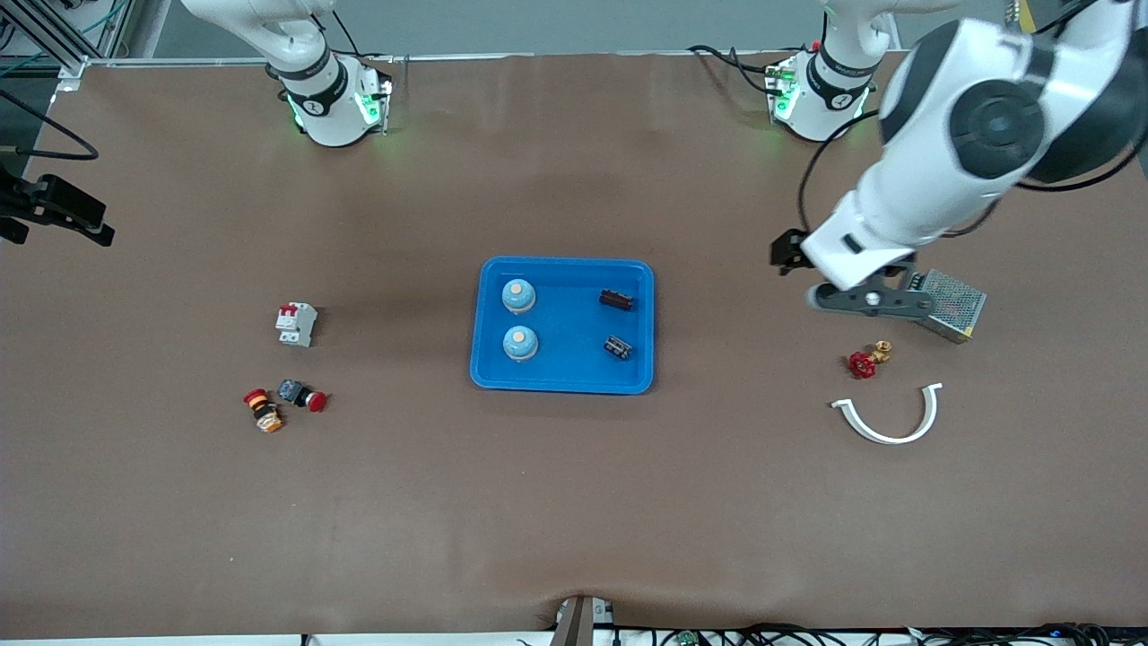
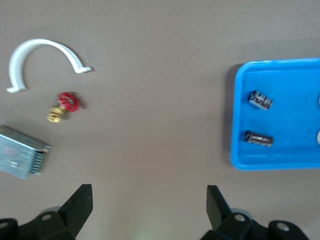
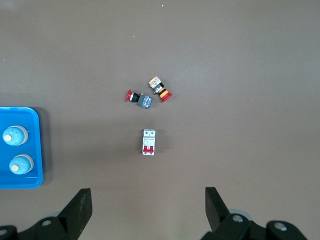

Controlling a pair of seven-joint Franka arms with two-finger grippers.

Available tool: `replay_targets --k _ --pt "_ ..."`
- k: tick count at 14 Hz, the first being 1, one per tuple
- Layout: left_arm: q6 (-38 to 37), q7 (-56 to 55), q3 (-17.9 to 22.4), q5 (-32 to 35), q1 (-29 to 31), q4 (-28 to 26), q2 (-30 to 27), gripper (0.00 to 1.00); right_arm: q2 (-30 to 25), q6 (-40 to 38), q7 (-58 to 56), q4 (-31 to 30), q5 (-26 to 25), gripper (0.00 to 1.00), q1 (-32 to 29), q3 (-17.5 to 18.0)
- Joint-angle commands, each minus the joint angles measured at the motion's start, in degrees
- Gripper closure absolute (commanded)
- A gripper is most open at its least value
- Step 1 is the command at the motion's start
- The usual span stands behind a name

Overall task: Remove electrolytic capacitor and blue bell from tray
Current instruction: 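Reach the left gripper toward the capacitors in the blue tray, then lower the left gripper over a capacitor while the right gripper reaches the bells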

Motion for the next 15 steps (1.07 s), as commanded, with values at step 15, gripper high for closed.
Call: replay_targets --k 15 --pt "26.00 -78.53 0.09 9.65 -21.07 -4.69 24.21 0.10 5.81 5.96 20.19 1.34 0.85 0.00 18.54 0.12"
